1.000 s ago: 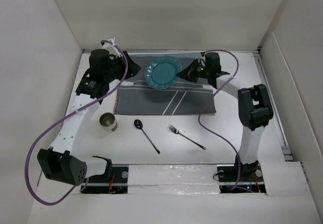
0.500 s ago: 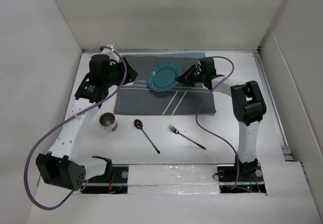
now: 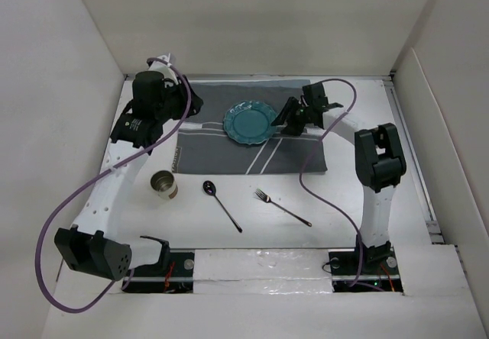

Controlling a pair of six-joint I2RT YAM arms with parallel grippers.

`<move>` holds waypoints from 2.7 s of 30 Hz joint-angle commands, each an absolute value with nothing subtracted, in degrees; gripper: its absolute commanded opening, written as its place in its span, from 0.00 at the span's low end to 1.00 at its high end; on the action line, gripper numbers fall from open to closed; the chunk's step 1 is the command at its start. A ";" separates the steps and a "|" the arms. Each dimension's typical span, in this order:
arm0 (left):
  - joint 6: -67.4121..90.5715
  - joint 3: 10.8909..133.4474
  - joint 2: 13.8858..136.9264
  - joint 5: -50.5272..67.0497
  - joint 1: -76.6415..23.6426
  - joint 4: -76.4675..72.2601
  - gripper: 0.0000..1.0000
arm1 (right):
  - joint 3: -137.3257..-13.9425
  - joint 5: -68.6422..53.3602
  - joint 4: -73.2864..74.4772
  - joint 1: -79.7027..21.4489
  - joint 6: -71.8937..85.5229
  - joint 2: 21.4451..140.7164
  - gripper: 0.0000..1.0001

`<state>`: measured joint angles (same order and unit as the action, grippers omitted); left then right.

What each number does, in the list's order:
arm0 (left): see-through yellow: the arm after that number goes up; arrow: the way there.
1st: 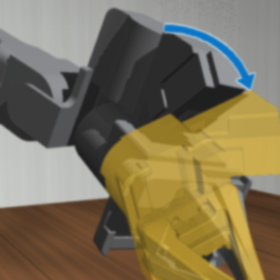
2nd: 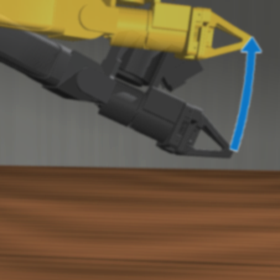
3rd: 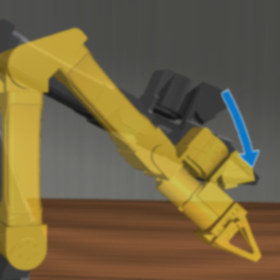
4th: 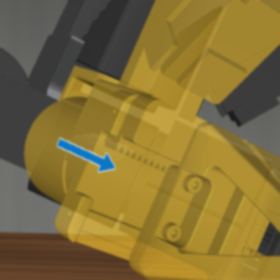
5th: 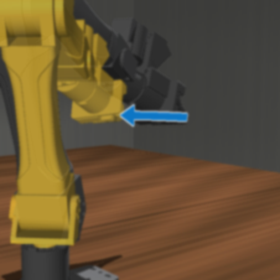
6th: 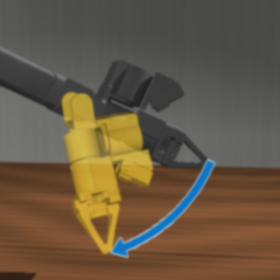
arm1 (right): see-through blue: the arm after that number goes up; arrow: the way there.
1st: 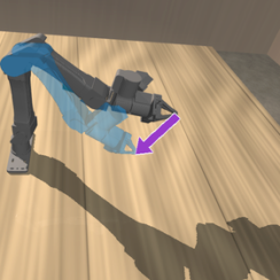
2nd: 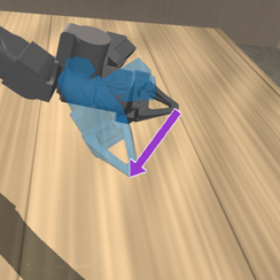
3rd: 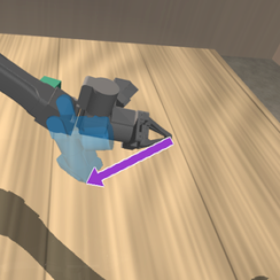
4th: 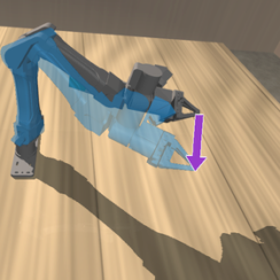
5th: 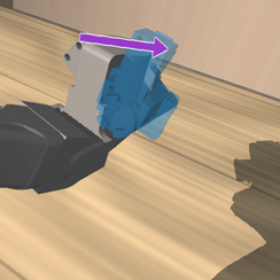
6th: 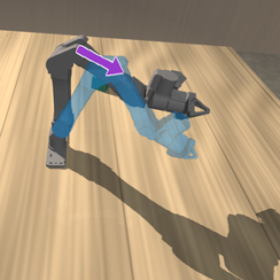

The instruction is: Set the dinner table for one person

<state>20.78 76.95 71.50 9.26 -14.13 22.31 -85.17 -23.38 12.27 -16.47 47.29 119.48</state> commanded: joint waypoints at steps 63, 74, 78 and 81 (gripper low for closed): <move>33.66 75.32 51.67 6.06 -13.89 18.02 0.44 | -107.76 -17.50 17.48 -38.61 35.52 115.68 0.00; 33.13 71.20 58.44 11.60 -13.89 13.98 0.43 | -118.36 -5.81 35.32 -11.36 27.77 121.46 0.00; 32.52 69.96 60.55 13.00 -13.89 12.40 0.43 | -127.14 -3.61 41.21 -8.71 27.25 127.87 0.00; 31.82 69.87 62.57 13.36 -13.89 11.78 0.43 | -132.60 -2.64 43.32 -7.13 27.25 132.35 0.00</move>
